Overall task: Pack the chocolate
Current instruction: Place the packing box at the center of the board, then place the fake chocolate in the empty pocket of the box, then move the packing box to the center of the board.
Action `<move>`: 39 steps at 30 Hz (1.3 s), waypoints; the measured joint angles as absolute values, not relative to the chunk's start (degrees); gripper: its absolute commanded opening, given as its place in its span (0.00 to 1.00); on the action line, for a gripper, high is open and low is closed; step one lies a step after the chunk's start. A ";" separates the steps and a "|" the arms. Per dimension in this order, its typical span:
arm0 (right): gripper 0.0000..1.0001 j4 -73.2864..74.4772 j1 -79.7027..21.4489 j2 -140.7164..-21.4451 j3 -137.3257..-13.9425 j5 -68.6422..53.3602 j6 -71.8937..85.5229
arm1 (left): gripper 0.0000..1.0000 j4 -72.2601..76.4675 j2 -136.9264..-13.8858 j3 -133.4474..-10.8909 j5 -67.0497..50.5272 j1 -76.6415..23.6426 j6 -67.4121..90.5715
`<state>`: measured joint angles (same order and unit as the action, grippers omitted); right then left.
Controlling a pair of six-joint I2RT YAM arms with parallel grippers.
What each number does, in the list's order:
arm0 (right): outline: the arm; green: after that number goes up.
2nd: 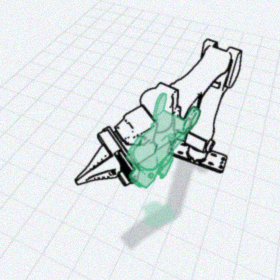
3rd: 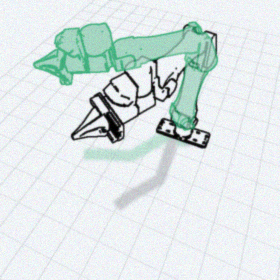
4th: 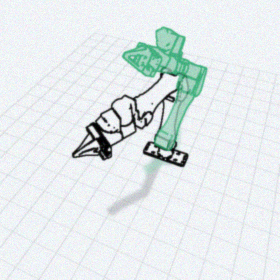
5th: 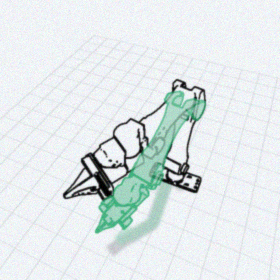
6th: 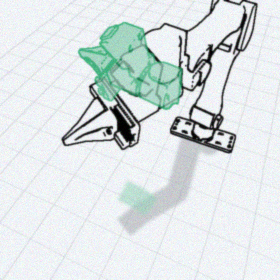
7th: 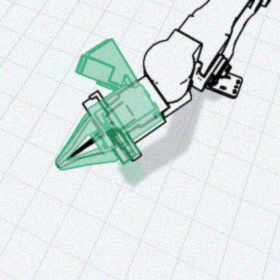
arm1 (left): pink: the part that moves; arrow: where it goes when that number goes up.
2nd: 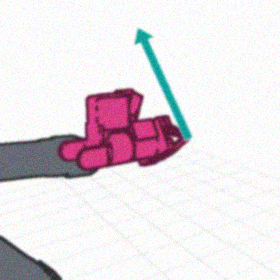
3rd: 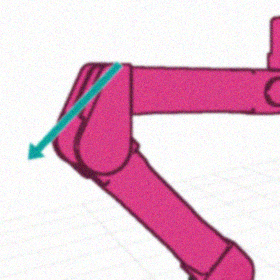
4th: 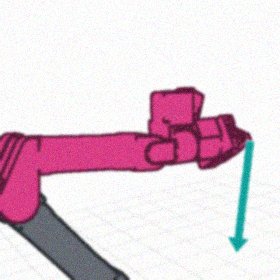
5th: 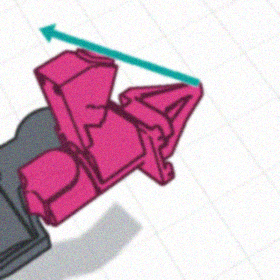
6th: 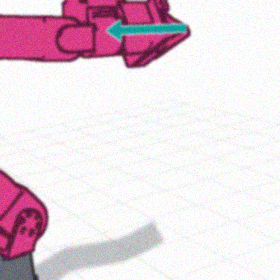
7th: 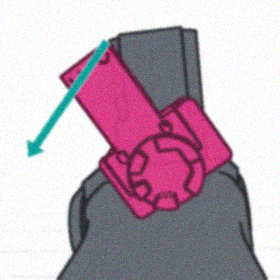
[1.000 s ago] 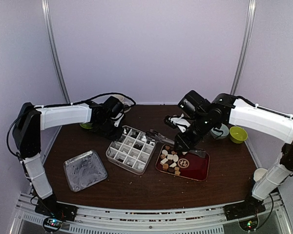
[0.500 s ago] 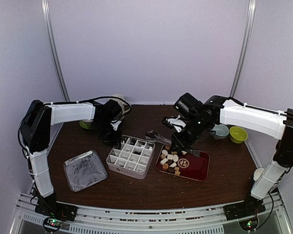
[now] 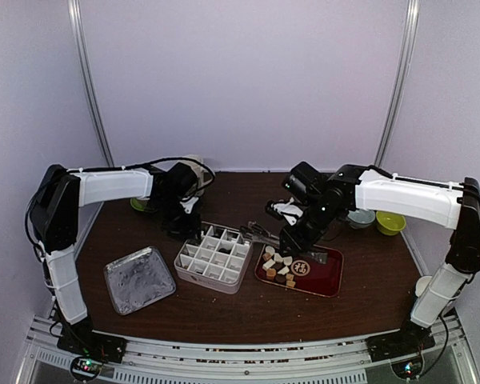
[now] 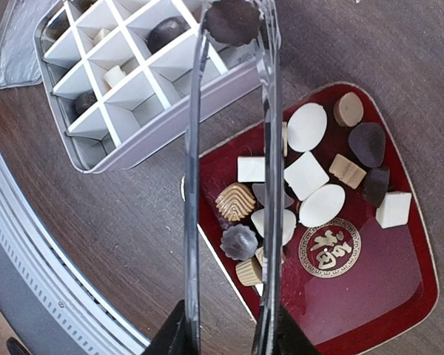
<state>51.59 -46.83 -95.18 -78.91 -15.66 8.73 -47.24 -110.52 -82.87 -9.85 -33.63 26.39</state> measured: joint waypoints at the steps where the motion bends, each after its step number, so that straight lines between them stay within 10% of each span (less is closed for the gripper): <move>1: 0.41 51.57 -46.83 -95.15 -78.59 -15.70 8.80 | 0.45 -47.20 -110.52 -82.67 -10.04 -33.54 26.48; 26: 0.38 50.13 -45.63 -88.84 -78.63 -11.42 10.44 | 0.53 -45.93 -113.62 -81.73 -27.83 -31.14 30.48; 32: 0.38 47.66 -45.43 -85.08 -76.40 -10.70 11.66 | 0.88 -43.29 -110.69 -79.00 -26.57 -30.74 32.18; 39: 0.39 42.63 -45.23 -77.19 -67.37 -10.68 15.99 | 0.97 -42.15 -96.95 -76.55 -17.58 -27.00 30.57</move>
<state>42.63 -45.23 -77.19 -67.37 -10.68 15.99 -42.15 -96.95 -76.55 -17.58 -27.00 30.57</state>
